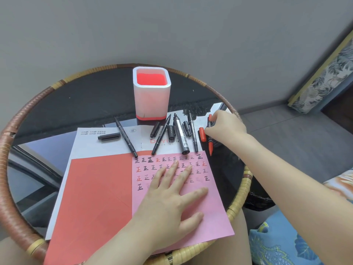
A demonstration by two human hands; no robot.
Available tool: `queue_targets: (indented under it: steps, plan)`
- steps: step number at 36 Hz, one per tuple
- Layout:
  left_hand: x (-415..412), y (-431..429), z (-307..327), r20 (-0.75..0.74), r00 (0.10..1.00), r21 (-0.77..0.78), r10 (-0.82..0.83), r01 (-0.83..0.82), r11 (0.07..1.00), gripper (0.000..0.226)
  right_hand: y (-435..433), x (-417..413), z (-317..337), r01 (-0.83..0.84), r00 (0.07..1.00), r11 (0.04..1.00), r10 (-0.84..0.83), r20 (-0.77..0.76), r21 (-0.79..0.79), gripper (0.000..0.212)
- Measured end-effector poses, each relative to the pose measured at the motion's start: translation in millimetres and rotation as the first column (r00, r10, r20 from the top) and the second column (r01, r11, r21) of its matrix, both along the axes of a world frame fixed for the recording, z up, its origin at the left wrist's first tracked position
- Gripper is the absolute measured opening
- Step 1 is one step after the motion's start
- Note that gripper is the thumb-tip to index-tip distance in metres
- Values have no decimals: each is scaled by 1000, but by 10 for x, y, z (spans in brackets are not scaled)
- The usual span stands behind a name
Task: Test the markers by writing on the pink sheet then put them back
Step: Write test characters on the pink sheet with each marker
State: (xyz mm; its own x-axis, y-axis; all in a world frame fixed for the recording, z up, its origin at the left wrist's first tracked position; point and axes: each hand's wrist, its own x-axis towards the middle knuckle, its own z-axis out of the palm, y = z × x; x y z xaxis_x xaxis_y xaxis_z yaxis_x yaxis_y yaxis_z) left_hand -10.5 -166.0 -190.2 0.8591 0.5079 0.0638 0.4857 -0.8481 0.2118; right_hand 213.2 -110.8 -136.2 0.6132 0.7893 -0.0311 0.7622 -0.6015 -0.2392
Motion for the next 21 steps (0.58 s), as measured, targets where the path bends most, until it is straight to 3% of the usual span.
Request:
queue_targets:
  steps: [3,7,13,17,21]
  plan:
    - [-4,-3,5,-9,1000,-11,0,0,1000,46,-6,-5,-24,32,998,996,-27,-59,87,36]
    - [-8,-1,8,-7,1000,-17,3,-3,1000,46,-140,-49,75,123,953,953,-36,-301,277,38]
    - [-40,-2,41,94,996,-44,-2,6,999,38,-536,-277,278,175,834,837,154,-530,518,21]
    - [-165,50,114,199,980,-97,20,-1,995,42,-764,-368,236,244,732,808,209,-649,536,19]
    - [-445,185,150,165,986,-117,35,-16,993,59,-871,-431,123,313,669,817,172,-723,484,19]
